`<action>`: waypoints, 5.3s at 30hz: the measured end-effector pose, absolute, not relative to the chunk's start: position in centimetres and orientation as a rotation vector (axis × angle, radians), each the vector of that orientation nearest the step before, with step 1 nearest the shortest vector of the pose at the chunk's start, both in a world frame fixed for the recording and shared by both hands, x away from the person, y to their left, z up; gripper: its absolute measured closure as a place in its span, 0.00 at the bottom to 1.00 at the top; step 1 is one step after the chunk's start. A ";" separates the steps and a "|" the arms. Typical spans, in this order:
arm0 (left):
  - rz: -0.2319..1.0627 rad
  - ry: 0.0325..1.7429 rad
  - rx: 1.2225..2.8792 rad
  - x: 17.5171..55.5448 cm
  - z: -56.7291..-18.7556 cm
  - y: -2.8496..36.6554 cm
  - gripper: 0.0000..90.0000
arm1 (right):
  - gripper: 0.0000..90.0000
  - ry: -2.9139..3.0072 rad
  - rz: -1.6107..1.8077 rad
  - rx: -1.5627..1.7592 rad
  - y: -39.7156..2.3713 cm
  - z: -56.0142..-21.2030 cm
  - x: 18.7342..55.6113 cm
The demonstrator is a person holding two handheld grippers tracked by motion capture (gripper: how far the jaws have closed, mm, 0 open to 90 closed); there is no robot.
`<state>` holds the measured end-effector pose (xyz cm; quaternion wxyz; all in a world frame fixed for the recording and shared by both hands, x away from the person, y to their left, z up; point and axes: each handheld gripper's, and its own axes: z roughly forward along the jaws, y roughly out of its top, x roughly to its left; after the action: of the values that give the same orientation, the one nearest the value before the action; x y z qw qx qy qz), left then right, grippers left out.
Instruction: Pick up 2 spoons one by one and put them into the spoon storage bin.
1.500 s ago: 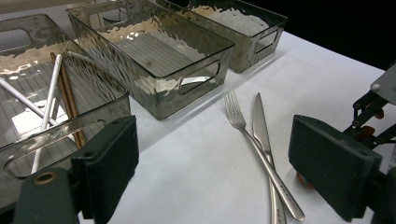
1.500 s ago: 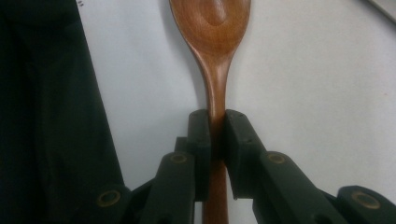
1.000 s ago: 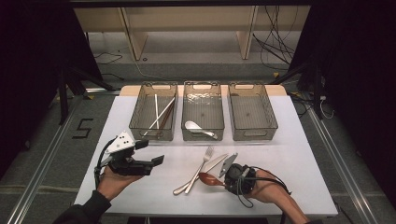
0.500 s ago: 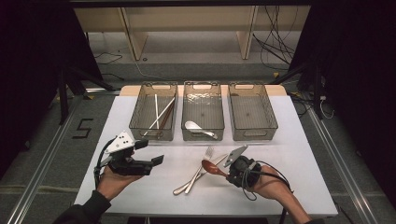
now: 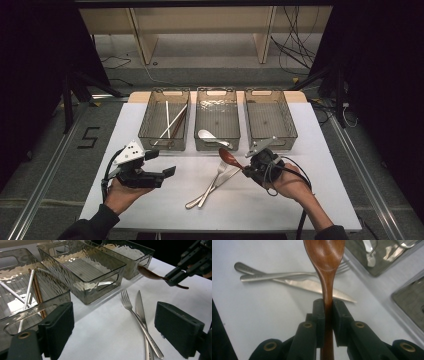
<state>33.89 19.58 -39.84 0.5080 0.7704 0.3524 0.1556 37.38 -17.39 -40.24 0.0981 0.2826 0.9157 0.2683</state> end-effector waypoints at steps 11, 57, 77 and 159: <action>0.378 0.840 1.852 33.9 -39.8 19.7 0.18 | 0.91 2.592 0.906 0.928 -16.7 -37.7 40.5; 0.361 0.834 1.846 34.0 -39.8 19.7 0.18 | 0.90 2.495 0.851 1.189 -10.3 -36.9 53.8; 0.365 0.834 1.845 33.9 -39.8 19.7 0.18 | 0.66 2.509 0.801 1.190 -9.1 -38.1 54.4; 0.381 0.830 1.846 33.9 -39.6 19.6 0.18 | 1.00 2.843 0.905 0.711 -5.7 -45.9 36.2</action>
<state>33.92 19.62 -39.60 0.5149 0.7684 0.3454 0.1587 36.17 -5.69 -45.95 0.0373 0.2315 0.9263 0.2949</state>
